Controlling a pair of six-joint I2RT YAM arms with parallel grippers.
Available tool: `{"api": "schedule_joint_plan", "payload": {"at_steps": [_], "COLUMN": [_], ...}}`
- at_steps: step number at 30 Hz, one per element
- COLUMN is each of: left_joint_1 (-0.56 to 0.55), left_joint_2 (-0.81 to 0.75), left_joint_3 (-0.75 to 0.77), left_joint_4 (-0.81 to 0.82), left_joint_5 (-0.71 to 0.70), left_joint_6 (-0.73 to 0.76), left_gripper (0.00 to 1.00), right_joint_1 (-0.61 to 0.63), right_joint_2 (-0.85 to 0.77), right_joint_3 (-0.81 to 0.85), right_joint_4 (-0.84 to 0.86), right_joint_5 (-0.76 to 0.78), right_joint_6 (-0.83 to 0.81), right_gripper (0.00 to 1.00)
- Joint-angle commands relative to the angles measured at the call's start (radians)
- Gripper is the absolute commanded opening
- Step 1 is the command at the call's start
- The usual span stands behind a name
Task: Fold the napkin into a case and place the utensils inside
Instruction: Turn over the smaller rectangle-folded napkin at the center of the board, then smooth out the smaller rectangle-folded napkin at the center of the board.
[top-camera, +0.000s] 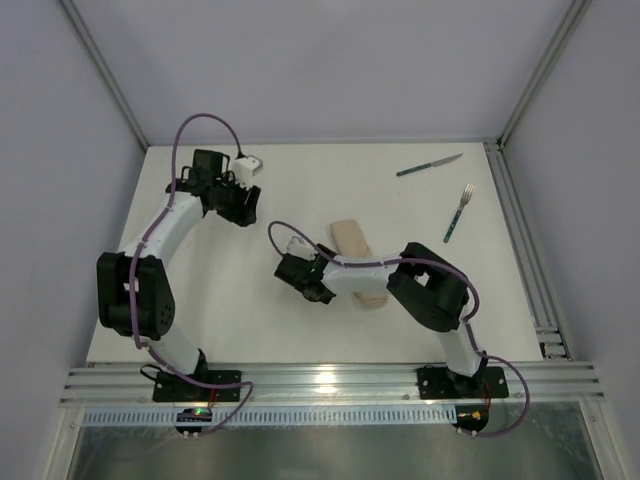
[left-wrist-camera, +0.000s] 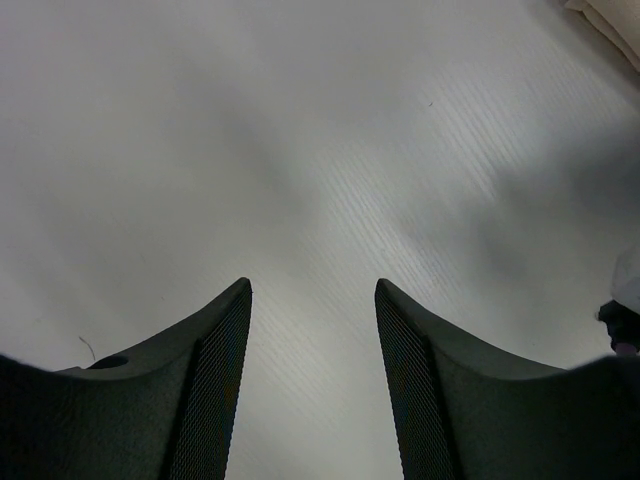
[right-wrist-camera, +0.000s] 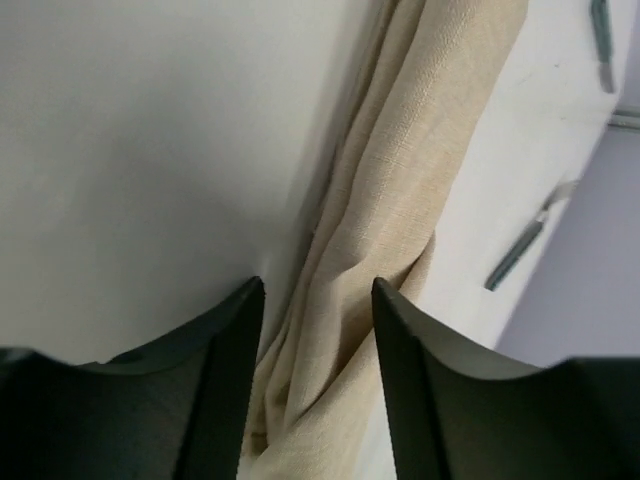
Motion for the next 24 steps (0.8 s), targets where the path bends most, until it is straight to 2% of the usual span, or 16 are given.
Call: {"api": "schedule_joint_plan", "payload": {"at_steps": [1,6,10,11,12,13,15,17,21,24], "left_joint_1": [0.007,0.007,0.004,-0.006,-0.018,-0.032,-0.084,-0.141,-0.235,-0.292], "left_joint_2": [-0.036,-0.016,0.029,0.058,0.078,0.096,0.151,0.205,0.292,0.354], "left_joint_3": [0.034,0.059,0.103,0.117,0.137,0.181,0.223,0.275,0.346,0.381], "left_joint_4": [-0.012,-0.018,0.003,0.008,0.008,0.002,-0.016,-0.023,-0.029,-0.023], "left_joint_5": [0.022,0.030,0.056,0.059,0.052,0.047,0.035,0.027,0.080,0.107], "left_joint_6": [0.015,0.009,-0.037,-0.046,-0.059,-0.060,-0.062,-0.065,-0.074,-0.099], "left_gripper": [0.55,0.55,0.54,0.53,0.53,0.53,0.52,0.53,0.52,0.52], "right_joint_1": [0.030,0.049,0.035,0.023,0.004,-0.015,-0.065,-0.110,-0.177,-0.197], "right_joint_2": [-0.087,-0.218,-0.390,-0.466,-0.506,-0.545,-0.657,-0.730,-0.769,-0.731], "right_joint_3": [-0.003,0.002,-0.058,-0.110,-0.142,-0.174,-0.280,-0.354,-0.484,-0.570], "right_joint_4": [0.137,0.186,0.151,0.133,0.114,0.085,0.077,0.067,0.151,0.258], "right_joint_5": [-0.336,-0.441,-0.452,-0.453,-0.464,-0.475,-0.514,-0.556,-0.737,-0.774], "right_joint_6": [0.057,0.040,0.129,0.167,0.208,0.283,0.330,0.367,0.351,0.338], "right_gripper": [0.54,0.62,0.61,0.56,0.46,0.25,0.11,0.04,0.04,0.04]}}
